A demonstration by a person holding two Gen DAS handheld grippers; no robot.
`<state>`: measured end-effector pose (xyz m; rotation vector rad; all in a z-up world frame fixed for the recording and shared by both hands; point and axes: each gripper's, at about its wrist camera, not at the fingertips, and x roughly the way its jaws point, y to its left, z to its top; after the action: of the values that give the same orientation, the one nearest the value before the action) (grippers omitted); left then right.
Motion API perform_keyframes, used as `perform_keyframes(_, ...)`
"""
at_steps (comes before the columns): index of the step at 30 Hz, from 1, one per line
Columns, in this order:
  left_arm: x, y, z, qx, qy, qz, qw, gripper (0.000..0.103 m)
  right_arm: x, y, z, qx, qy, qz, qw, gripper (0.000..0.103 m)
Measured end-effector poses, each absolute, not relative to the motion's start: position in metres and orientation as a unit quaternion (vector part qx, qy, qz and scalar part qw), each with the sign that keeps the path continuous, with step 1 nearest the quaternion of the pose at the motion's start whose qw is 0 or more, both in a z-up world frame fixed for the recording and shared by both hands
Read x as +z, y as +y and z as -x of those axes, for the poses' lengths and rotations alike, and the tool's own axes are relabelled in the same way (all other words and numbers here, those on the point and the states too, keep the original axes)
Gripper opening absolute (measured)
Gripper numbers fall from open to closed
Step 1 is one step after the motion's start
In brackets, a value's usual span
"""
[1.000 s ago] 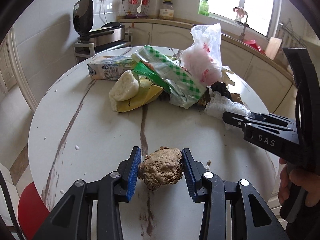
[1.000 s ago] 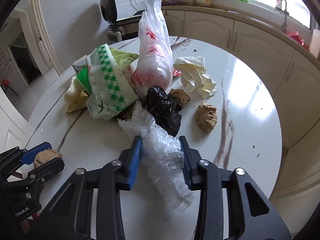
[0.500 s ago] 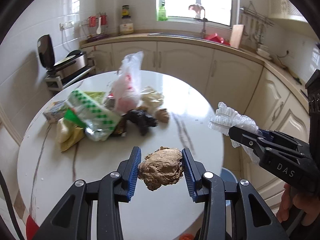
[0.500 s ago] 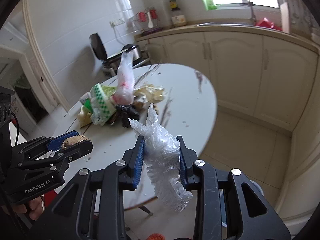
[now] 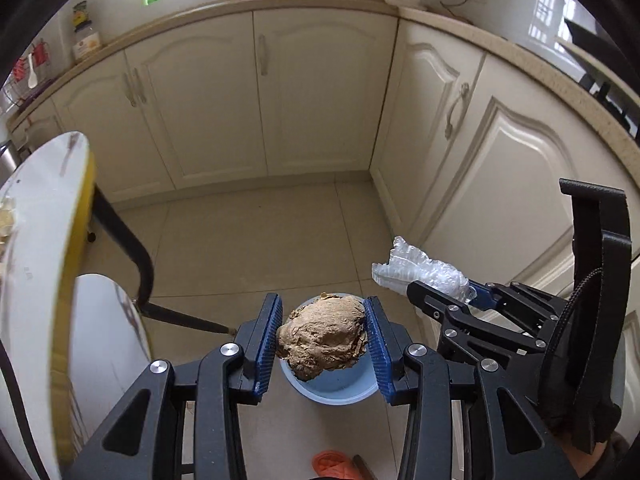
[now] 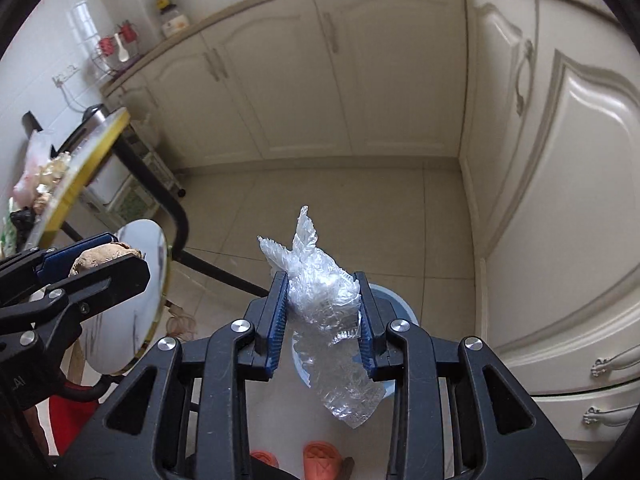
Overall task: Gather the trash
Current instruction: 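Carry both items to the blue bin and open both tools over it, then move both tools back toward the table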
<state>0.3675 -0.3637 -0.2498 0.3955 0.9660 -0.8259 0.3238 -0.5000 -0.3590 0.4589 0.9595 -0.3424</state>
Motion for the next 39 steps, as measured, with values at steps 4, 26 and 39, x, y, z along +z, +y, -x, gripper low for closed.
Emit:
perform_keyframes(4, -0.292, -0.396, -0.382, -0.39, 0.464, -0.207, 0.768, 0.038, -0.394, -0.522, -0.324, -0.174, 0.476, -0.234, 0.83, 0.029)
perform_keyframes(26, -0.247, -0.357, -0.36, -0.325, 0.394, -0.202, 0.836, 0.073, -0.366, -0.498, -0.339, -0.177, 0.45, -0.202, 0.852, 0.088)
perform_keyframes(39, -0.132, -0.185, -0.266, -0.245, 0.261, -0.138, 0.924, 0.099, -0.196, -0.361, -0.301, -0.148, 0.322, -0.08, 0.932, 0.101)
